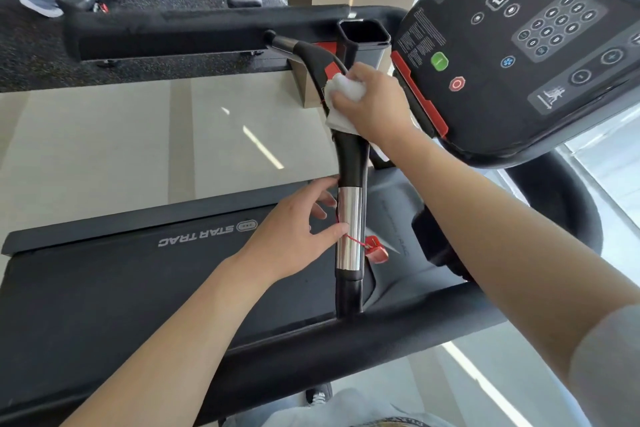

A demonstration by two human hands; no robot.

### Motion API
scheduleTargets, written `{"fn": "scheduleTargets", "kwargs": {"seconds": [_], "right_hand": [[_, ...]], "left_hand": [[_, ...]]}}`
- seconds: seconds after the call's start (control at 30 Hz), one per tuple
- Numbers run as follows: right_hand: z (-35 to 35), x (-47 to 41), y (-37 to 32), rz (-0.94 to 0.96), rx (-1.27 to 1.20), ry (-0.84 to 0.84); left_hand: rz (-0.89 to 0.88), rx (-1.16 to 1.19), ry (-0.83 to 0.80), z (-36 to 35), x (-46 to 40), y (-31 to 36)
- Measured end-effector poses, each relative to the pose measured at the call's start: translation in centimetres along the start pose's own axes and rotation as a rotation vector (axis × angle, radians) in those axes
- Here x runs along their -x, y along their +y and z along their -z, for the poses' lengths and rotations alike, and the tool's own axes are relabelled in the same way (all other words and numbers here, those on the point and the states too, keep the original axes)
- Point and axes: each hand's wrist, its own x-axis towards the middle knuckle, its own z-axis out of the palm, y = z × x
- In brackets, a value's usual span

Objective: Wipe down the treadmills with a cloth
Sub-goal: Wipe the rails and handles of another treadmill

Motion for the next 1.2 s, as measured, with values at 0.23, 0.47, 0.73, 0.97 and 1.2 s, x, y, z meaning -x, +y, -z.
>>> {"fn": "scheduleTargets", "kwargs": {"seconds": [0.23,0.47,0.73,0.97,1.2], "right_hand": [[-0.2,5.6,0.0,0.043,0.048,0.035],[-0.2,6.6,0.0,0.082,0.001,0.003],[0.1,1.1,0.0,-0.051,-0.054,-0.004],[-0.3,11.1,-0.9,-0.008,-0.042,0.031],[0.0,12.3,-0.9,0.073,-0.034,0.0]], "left_hand": [[-0.006,-0.004,0.003,-0.1,0.0,-0.1],[0.012,0.009,-0.001,-0.2,-0.3,-0.3],[0.033,0.024,-0.006,-0.2,-0.2,0.0],[0.037,0.033,0.018,-0.2,-0.5,0.1],[0.06,-0.012,0.008,-0.2,-0.4,0.6]]}}
